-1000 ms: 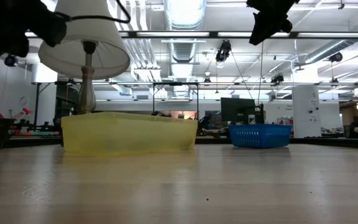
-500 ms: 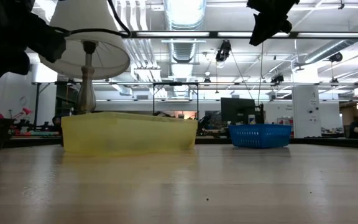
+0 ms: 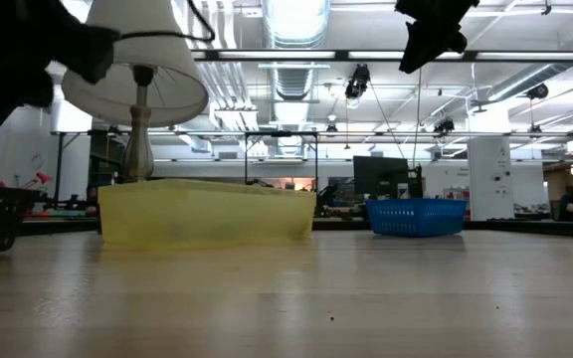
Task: Pick and place items into bin
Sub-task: Put the black charger adapter into the black bin
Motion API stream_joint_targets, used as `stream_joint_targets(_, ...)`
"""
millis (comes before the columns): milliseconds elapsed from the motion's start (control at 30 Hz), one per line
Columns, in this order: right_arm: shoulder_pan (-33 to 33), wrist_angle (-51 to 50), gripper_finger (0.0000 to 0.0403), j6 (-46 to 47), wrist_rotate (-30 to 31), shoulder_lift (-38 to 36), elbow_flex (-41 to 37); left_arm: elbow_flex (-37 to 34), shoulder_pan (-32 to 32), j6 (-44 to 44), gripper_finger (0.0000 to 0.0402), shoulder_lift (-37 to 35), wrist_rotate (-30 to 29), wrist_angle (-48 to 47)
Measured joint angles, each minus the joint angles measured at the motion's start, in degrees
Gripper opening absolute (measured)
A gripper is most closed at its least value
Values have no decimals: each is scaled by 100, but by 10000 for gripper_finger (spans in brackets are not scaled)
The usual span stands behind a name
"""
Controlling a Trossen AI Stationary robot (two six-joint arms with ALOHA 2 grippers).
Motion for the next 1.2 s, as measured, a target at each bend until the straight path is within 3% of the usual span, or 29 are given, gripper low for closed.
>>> stream_joint_targets(100,0,0,68,0,-1,0,2,292,2,-2,200,-13,-380,-29)
stream_joint_targets(200,0,2,68,2,-1,0,1,610,16,-2,200,-16,-1122,-100)
stream_joint_targets(367,0,4,68,0,-2,0,-1,1075,58,-1,200,-16,-3138,106)
stream_joint_targets(500,0,7,68,-2,-2,0,1,1197,121,212,200,-16,-5043,993)
stream_joint_targets(633,0,5,68,13,-2,0,-1,1160,286,1196,200,-16,-6116,2253)
stream_joint_targets(833,0,7,68,15,-2,0,-1,1196,588,1071,188,-167,-6009,2569)
stream_joint_targets(1200,0,708,68,-239,-429,5,-27,986,572,1097,80,-861,-5904,2533)
